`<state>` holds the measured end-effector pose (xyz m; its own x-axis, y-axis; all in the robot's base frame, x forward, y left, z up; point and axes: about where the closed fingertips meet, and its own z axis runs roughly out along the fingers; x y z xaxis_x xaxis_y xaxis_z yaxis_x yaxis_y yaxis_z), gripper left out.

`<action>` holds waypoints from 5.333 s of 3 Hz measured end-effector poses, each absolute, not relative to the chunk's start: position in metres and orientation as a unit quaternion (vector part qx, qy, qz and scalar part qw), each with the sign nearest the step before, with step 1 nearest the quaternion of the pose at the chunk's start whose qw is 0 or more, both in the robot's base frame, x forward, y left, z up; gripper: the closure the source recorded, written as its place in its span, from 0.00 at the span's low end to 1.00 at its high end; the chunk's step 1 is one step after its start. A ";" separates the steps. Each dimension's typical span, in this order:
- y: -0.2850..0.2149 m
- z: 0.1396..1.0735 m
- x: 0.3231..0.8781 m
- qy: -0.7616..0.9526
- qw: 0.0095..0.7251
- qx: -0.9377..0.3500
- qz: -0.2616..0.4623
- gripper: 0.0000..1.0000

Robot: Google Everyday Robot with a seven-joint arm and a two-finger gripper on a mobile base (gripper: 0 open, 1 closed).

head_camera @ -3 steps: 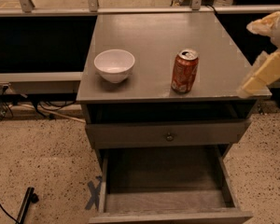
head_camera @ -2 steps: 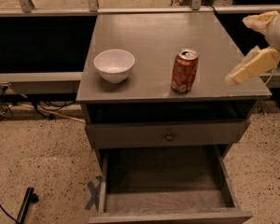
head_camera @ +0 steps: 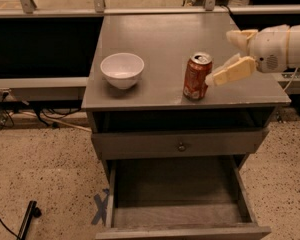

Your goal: Place coke can into middle drawer

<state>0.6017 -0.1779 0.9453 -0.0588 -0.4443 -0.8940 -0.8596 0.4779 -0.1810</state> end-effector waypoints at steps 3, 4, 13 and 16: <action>-0.128 0.909 0.635 0.665 0.549 -0.420 0.283 0.18; -0.120 0.898 0.640 0.631 0.563 -0.423 0.327 0.41; -0.119 0.888 0.625 0.534 0.592 -0.463 0.387 1.00; -0.119 0.888 0.625 0.534 0.592 -0.463 0.387 1.00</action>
Offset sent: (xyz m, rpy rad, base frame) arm 0.0382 0.0547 -0.0321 0.2400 -0.0443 0.0232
